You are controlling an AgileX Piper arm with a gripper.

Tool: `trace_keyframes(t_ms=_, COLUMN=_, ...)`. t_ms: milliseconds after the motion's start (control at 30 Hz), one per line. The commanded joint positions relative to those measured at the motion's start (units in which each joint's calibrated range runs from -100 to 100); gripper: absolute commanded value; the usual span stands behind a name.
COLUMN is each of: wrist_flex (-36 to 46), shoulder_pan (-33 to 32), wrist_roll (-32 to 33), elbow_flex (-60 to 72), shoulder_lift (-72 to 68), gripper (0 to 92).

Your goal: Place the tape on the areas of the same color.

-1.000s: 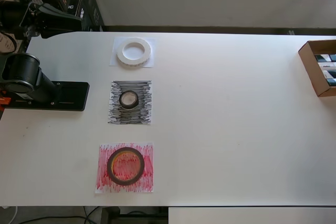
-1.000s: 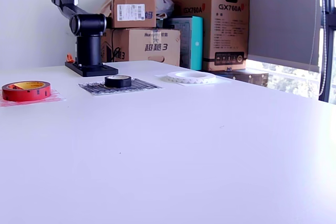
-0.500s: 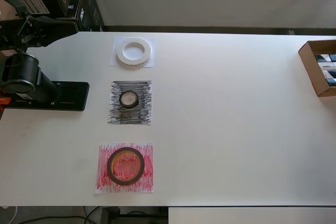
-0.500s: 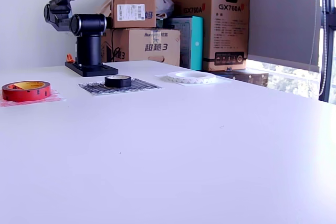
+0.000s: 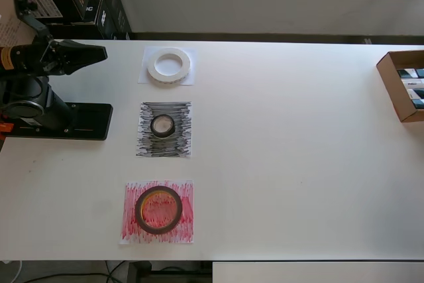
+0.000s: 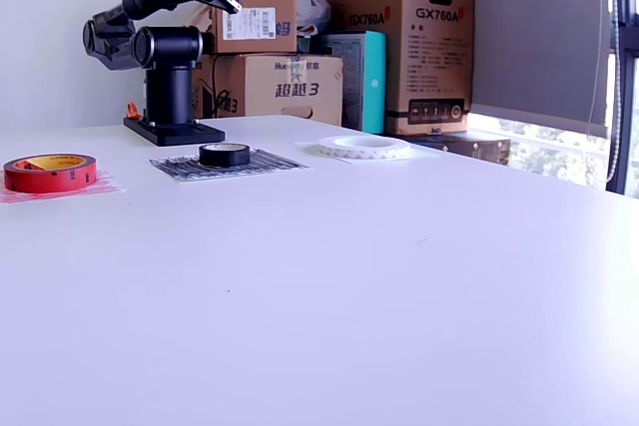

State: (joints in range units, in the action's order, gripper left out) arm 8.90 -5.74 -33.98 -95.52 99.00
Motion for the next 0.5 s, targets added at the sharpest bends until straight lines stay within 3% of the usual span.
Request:
trace_keyframes(t_ms=0, wrist_flex=0.0, shoulder_pan=-0.7, wrist_roll=0.2, elbow_flex=-1.4, shoulder_lift=0.3, gripper=0.2)
trace_keyframes(t_ms=467, wrist_flex=-1.7, shoulder_pan=-1.1, wrist_roll=-0.3, elbow_flex=-4.1, shoulder_lift=0.2, gripper=0.2)
